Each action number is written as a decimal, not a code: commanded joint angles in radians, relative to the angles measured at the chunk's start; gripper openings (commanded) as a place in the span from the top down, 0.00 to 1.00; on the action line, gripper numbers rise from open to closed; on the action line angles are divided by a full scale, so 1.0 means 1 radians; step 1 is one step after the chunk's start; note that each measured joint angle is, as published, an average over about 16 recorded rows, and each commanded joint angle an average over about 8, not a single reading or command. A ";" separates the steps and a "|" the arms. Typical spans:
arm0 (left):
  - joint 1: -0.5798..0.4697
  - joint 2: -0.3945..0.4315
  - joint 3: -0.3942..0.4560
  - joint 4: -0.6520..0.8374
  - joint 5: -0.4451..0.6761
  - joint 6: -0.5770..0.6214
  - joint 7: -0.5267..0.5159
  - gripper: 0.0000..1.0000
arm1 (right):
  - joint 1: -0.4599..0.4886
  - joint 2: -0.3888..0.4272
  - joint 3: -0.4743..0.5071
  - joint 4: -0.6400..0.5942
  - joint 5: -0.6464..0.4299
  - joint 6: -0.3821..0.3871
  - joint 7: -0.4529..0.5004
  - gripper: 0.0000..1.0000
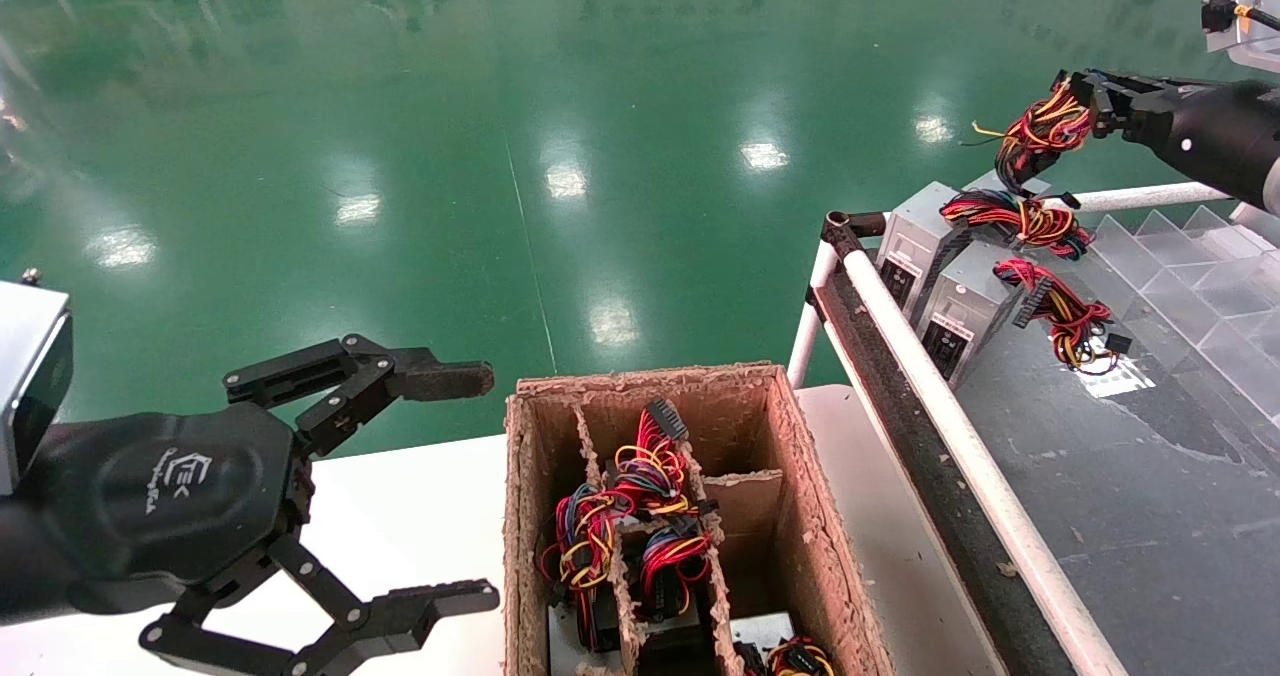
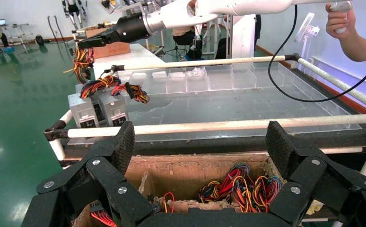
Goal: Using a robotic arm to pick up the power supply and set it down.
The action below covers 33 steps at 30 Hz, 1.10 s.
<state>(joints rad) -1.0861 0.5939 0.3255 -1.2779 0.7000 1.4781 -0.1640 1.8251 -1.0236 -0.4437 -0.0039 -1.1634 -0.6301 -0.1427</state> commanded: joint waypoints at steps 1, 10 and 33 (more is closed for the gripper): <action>0.000 0.000 0.000 0.000 0.000 0.000 0.000 0.00 | 0.000 0.001 0.000 0.000 0.000 0.003 0.001 0.00; 0.000 0.000 0.000 0.000 0.000 0.000 0.000 0.00 | 0.004 0.002 0.002 0.001 0.002 0.013 0.007 0.00; 0.000 0.000 0.001 0.000 -0.001 -0.001 0.001 0.00 | -0.019 0.026 0.032 0.062 0.053 -0.068 0.047 0.00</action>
<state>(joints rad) -1.0863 0.5936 0.3264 -1.2774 0.6993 1.4777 -0.1635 1.7949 -0.9929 -0.4115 0.0752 -1.1069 -0.7071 -0.0908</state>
